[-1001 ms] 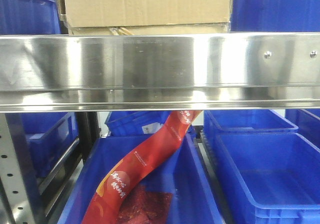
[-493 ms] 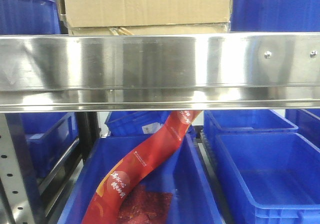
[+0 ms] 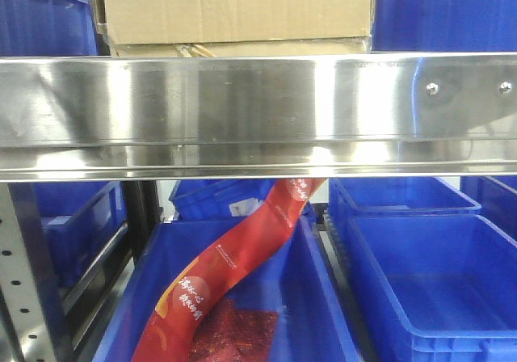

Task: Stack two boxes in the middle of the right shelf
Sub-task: 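Open both grippers and withdraw them from the placed boxes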

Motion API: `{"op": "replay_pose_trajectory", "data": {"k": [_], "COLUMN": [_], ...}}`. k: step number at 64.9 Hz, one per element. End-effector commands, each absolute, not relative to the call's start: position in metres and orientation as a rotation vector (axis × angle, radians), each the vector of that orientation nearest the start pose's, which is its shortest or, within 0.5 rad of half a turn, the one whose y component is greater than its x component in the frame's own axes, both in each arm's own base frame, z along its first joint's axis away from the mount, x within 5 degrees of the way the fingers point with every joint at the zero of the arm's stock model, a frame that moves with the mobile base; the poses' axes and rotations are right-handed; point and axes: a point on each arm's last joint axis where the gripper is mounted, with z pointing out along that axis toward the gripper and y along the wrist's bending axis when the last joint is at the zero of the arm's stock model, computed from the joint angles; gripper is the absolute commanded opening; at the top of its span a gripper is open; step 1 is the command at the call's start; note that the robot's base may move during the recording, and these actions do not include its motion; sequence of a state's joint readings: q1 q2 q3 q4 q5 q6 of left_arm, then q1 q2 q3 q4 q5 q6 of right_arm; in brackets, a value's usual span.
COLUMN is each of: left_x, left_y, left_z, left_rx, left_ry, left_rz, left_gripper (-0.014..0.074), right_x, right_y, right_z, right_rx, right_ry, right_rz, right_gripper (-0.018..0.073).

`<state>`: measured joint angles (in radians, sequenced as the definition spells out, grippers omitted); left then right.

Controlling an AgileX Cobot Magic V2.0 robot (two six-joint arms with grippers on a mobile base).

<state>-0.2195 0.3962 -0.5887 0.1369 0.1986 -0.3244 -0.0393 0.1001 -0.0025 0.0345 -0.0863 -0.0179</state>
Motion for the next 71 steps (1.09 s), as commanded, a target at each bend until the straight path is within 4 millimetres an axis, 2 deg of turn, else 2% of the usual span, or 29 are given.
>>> {"op": "replay_pose_trajectory", "data": {"k": [1,12,71], "left_x": [0.0778,0.0777,0.0777], "left_y": [-0.0147,-0.0147,-0.0147], "left_z": [0.367,0.3671,0.3671], "left_rx": [0.002,0.002,0.002], "left_ry": [1.479,1.478,1.478], "left_rz": [-0.307,-0.308,-0.308], "left_gripper": [-0.0097,-0.0097,-0.0097], "right_x": [0.0579,0.0561,0.056], "right_y": [-0.003,-0.0027,-0.0027], "right_z": [0.2194,0.2124,0.2139], "right_rx": [0.045,0.045,0.045], "right_ry": [1.426,1.491,1.476], "right_rz": [-0.03,-0.029,-0.029], "right_gripper": [-0.0162,-0.0162,-0.0162]}}
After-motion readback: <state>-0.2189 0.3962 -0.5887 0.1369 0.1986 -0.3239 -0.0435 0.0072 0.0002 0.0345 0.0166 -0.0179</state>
